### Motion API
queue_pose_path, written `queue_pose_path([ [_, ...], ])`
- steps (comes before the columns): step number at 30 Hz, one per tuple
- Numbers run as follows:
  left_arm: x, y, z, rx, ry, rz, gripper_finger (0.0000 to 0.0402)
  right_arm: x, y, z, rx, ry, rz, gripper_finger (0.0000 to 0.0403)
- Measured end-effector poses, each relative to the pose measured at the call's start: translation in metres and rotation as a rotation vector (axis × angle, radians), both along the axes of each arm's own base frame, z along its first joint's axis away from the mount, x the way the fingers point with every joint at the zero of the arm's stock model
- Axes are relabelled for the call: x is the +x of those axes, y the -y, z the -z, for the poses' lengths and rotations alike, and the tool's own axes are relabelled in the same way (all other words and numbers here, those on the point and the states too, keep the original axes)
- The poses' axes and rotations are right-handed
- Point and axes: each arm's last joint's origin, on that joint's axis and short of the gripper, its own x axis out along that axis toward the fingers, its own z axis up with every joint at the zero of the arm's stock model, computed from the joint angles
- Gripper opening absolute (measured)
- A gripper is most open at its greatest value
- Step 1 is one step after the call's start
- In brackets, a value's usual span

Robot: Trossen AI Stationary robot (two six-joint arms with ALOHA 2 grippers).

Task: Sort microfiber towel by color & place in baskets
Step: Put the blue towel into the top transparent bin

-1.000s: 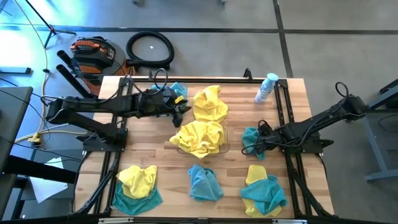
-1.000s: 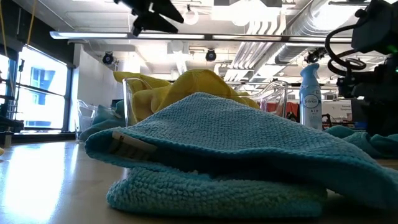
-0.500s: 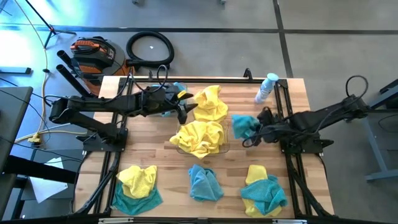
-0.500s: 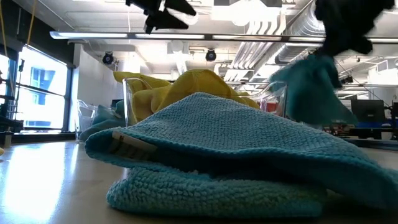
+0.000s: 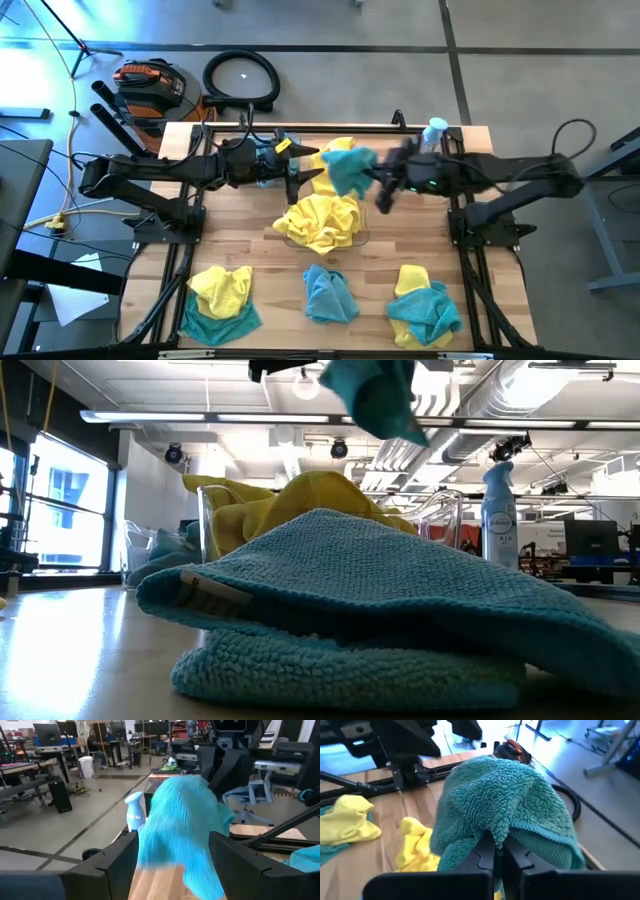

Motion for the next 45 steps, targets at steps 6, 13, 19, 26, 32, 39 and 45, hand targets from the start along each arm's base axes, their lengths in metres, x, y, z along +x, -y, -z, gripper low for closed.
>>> queue_pose_path([
  [6,0.000,0.000,0.000,0.001,-0.003,0.000,0.0230,0.051,0.013,-0.012,-0.079,-0.055,-0.086,0.0000],
  [13,0.000,0.000,0.004,-0.001,-0.047,-0.005,0.0212,0.087,0.019,-0.026,-0.149,-0.064,-0.170,0.0000],
  [19,-0.006,-0.005,0.010,0.068,-0.157,-0.074,0.0048,0.098,0.027,-0.026,-0.125,-0.059,-0.117,0.0000],
  [26,-0.046,-0.035,-0.003,0.040,-0.218,-0.328,0.0005,0.090,0.048,-0.016,0.015,-0.125,0.016,0.0046],
  [32,-0.099,-0.058,-0.007,-0.071,-0.309,-0.504,0.0003,0.075,0.060,-0.001,0.142,-0.280,0.141,0.0115],
  [39,-0.133,-0.065,0.005,-0.219,-0.461,-0.593,0.0001,0.053,0.064,0.019,0.263,-0.465,0.364,0.0133],
  [45,-0.140,-0.076,0.024,-0.363,-0.607,-0.696,0.0001,0.041,0.053,0.056,0.348,-0.560,0.445,0.0133],
])
